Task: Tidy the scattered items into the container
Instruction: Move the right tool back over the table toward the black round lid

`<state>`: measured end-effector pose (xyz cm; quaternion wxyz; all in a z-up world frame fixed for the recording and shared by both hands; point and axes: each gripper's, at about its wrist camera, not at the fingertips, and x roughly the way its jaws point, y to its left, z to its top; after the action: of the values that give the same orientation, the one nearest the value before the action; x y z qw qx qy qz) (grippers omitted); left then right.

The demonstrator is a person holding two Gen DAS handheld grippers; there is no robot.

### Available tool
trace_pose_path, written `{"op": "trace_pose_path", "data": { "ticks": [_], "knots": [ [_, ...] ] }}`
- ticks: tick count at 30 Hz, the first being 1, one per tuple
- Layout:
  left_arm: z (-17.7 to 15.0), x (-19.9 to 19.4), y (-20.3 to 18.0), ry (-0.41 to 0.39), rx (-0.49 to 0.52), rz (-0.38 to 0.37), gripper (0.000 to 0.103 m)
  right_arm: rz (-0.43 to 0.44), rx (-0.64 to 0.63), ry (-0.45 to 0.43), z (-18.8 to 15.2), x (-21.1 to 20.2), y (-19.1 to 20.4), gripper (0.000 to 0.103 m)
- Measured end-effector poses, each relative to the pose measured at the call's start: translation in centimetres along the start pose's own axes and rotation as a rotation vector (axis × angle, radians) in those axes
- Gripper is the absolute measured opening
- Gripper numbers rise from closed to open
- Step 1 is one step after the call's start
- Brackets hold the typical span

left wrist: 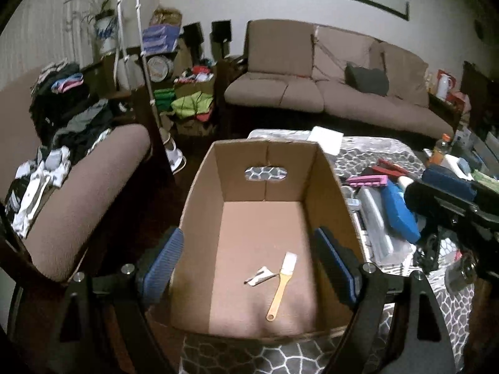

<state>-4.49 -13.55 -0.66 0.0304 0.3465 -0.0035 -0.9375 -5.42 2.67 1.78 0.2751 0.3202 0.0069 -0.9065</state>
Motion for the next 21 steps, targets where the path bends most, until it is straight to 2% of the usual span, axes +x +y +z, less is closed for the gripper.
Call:
{"op": "trace_pose_path", "data": {
  "ticks": [3, 6, 8, 13, 18, 21],
  "knots": [
    [-0.1, -1.2, -0.8, -0.048, 0.029, -0.046, 0.096, -0.077, -0.036, -0.014, -0.5, -2.4, -1.3, 0.075],
    [-0.1, -2.1, -1.5, -0.1, 0.041, -0.113, 0.097, -0.132, -0.033, -0.024, -1.5, -5.0, -3.3, 0.083],
    [-0.1, -2.5, -2.2, -0.126, 0.053, -0.135, 0.099, -0.157, -0.021, -0.037, -2.5, -6.7, -4.8, 0.099],
    [-0.5, -3.0, -4.7, -0.149, 0.098, -0.218, 0.103, -0.226, 0.055, -0.052, -5.5, -10.1, -9.3, 0.101],
    [-1.5, -2.4, -8.1, -0.123, 0.155, -0.263, 0.103, -0.231, 0.166, -0.056, -6.9, -12.5, -13.4, 0.102],
    [-1.8, -2.1, -9.9, -0.128, 0.129, -0.304, 0.103, -0.268, 0.182, -0.046, -8.0, -13.9, -14.8, 0.102]
  ]
}}
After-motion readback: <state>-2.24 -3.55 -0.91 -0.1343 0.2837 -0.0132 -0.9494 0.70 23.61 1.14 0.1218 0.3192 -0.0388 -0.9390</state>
